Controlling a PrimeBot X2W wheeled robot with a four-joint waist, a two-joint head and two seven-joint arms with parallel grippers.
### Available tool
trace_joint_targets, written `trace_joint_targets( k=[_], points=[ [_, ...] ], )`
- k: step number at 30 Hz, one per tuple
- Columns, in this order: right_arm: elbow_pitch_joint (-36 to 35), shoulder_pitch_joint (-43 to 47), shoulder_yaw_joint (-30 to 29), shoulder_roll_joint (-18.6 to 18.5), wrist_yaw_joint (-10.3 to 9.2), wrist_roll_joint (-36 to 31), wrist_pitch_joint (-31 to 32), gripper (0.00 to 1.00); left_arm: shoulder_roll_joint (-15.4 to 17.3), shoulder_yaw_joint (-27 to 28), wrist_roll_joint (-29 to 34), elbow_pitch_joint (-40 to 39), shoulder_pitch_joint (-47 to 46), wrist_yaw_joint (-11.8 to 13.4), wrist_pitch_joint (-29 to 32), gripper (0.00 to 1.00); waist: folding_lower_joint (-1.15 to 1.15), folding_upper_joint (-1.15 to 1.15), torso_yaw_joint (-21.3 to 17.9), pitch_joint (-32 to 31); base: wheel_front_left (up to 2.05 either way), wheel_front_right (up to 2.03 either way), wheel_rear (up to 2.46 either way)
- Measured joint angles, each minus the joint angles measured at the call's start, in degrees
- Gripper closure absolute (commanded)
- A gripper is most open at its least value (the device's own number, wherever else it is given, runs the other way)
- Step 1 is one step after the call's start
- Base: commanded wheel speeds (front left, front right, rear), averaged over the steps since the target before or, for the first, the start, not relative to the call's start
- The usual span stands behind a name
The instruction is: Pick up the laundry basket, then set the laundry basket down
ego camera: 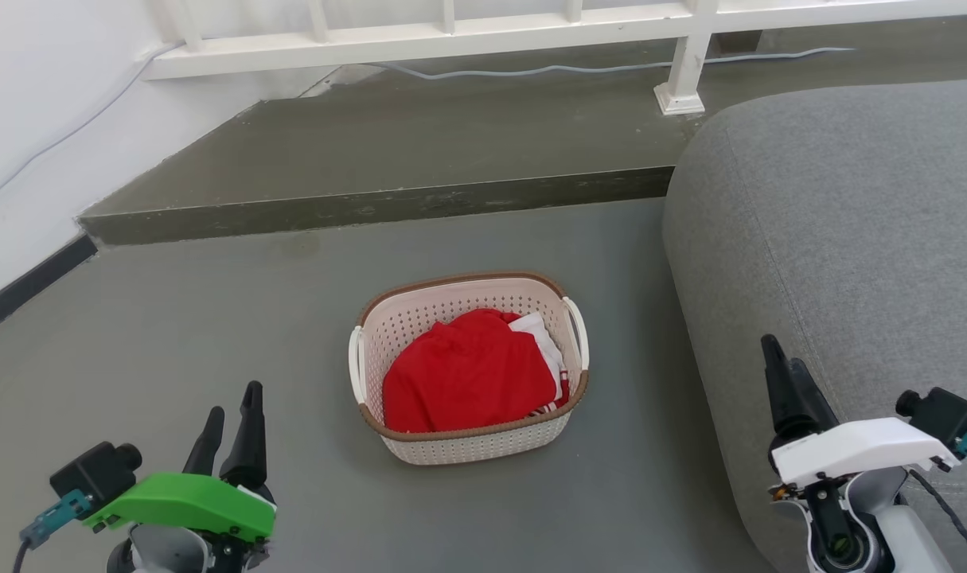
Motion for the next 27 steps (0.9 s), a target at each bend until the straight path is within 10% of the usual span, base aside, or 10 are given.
trace_joint_targets(
  k=[27],
  points=[
    [-1.66, 0.99, 5.69, 0.08, -3.6, -21.76, -4.25, 0.0, 0.46, -5.34, 22.27, -1.49, 0.42, 4.03, -4.95, 0.0, 0.0, 0.0, -0.26, -0.32, 0.0, 0.0, 0.0]
  ],
)
